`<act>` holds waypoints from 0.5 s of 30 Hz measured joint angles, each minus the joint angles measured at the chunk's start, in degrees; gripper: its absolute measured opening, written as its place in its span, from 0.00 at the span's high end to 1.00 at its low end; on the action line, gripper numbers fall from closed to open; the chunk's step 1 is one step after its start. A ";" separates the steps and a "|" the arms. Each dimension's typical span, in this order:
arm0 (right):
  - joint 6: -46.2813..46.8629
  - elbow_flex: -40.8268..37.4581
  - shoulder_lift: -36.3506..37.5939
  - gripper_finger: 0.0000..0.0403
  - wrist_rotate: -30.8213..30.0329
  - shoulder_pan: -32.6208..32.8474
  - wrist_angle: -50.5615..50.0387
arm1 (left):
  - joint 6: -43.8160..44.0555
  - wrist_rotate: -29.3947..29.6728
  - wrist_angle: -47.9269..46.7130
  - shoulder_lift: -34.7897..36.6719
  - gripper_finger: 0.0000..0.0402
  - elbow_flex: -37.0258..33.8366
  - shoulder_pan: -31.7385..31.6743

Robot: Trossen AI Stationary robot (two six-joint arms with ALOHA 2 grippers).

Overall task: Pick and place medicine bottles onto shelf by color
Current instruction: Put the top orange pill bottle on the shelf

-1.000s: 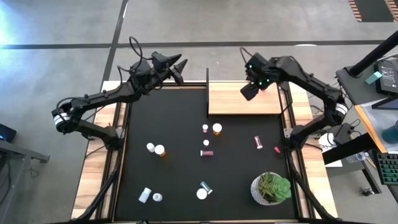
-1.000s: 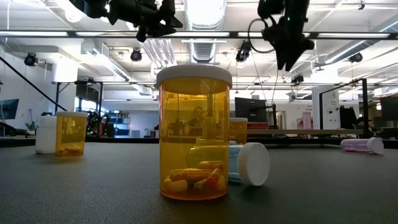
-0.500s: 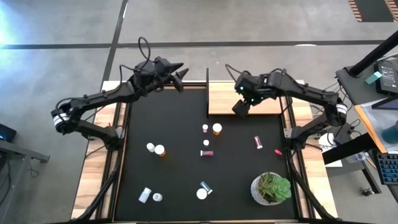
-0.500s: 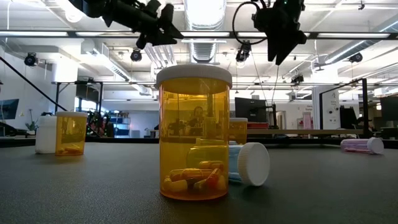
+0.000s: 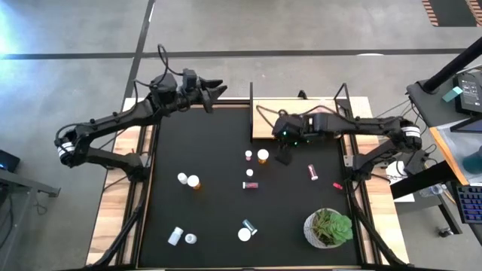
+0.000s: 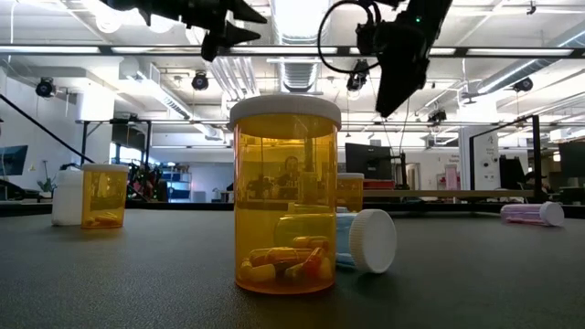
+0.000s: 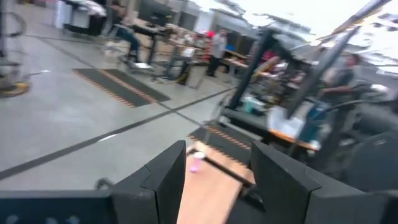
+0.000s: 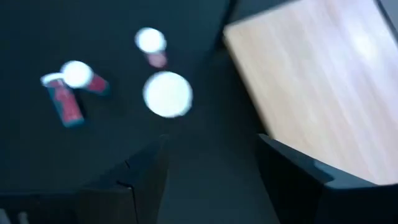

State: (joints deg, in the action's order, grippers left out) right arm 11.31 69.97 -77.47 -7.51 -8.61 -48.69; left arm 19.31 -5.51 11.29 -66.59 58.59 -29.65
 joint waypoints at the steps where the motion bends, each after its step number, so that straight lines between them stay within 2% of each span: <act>1: 0.05 -1.03 0.00 0.44 -0.03 0.60 1.67 | 0.00 -0.62 -0.02 0.43 0.59 0.00 0.28; 5: 0.26 -4.61 0.02 0.44 -0.15 2.81 7.58 | 0.02 -1.33 -1.40 1.97 0.59 0.00 1.39; 11: -4.78 -8.18 0.16 0.44 0.11 6.43 16.45 | -0.10 -1.42 -1.57 3.62 0.59 -0.04 1.99; 15: -6.50 -8.38 -0.66 0.44 -0.07 6.81 17.33 | -0.37 -1.41 -1.57 3.91 0.59 -0.04 1.99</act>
State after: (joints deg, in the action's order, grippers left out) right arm 4.81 61.58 -78.13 -7.58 -1.80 -31.36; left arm 18.94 -6.92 9.72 -62.68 58.54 -27.66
